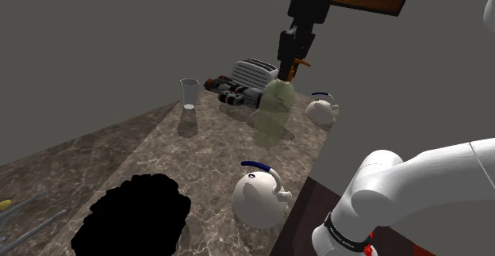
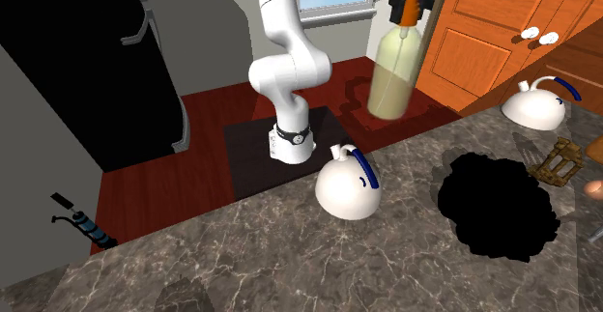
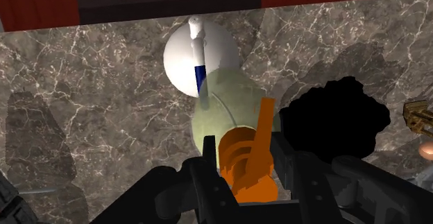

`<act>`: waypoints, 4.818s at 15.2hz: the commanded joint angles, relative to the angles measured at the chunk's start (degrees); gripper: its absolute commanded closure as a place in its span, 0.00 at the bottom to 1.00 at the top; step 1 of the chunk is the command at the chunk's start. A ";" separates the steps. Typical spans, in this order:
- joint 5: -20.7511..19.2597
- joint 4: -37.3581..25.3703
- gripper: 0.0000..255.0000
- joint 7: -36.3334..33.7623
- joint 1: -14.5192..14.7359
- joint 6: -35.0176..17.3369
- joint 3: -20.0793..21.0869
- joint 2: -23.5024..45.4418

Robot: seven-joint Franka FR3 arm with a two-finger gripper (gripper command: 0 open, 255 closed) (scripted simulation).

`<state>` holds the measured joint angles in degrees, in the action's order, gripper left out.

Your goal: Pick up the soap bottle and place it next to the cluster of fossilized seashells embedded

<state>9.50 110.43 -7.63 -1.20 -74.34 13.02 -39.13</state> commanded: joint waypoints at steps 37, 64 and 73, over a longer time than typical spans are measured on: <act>9.35 14.84 1.00 -15.68 2.89 -20.93 19.15 2.53; 13.81 33.72 1.00 -14.52 4.19 -41.69 25.51 4.22; 14.34 35.59 1.00 -14.50 4.13 -44.70 26.66 5.33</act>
<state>23.84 146.03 -22.13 2.93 -119.00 39.67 -33.80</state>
